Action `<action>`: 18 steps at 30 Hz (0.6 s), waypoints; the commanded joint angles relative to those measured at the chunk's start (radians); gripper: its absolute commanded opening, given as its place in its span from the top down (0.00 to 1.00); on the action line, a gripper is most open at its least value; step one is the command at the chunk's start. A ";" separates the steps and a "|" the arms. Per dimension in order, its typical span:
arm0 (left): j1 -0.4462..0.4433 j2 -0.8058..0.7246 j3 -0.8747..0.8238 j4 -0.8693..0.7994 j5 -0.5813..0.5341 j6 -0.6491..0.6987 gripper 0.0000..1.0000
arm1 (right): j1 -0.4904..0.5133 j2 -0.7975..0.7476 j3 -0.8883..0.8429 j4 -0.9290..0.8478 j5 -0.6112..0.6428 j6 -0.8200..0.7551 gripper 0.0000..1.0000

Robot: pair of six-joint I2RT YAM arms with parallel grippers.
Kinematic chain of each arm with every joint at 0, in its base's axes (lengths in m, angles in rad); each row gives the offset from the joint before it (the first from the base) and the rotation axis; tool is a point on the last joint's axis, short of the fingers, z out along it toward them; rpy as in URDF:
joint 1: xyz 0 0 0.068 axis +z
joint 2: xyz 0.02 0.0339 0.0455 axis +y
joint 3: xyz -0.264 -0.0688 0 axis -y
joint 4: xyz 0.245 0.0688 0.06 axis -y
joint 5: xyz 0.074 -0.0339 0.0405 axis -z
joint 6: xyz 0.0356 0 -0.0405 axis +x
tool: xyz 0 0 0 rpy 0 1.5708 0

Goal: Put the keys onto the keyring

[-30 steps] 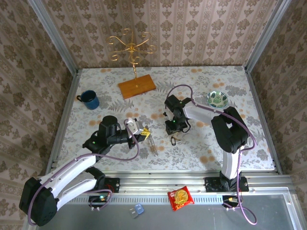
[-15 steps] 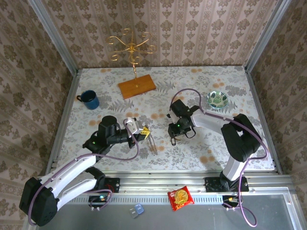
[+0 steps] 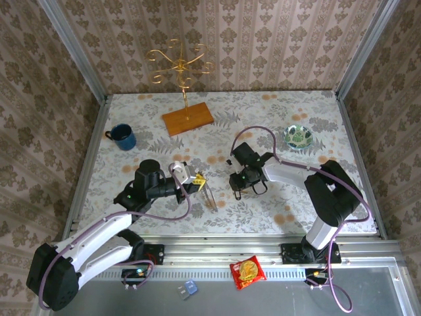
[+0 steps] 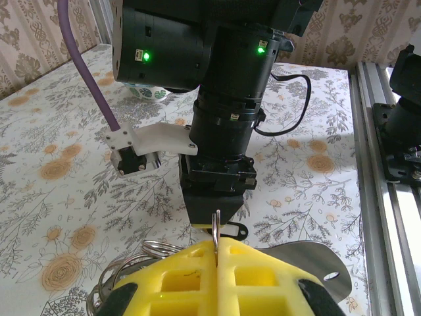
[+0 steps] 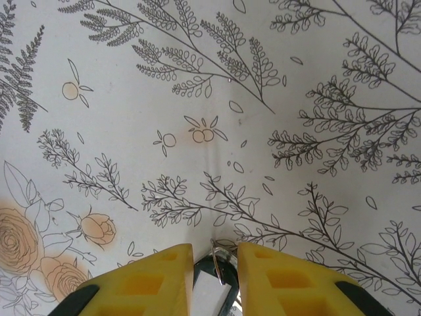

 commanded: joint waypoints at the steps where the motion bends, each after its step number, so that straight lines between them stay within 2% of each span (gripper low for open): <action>1: 0.004 0.001 -0.007 0.036 0.005 -0.019 1.00 | 0.007 -0.005 -0.015 0.015 0.030 -0.008 0.76; 18: 0.005 0.007 -0.005 0.039 0.004 -0.016 1.00 | 0.029 0.030 -0.011 -0.012 0.065 -0.007 0.81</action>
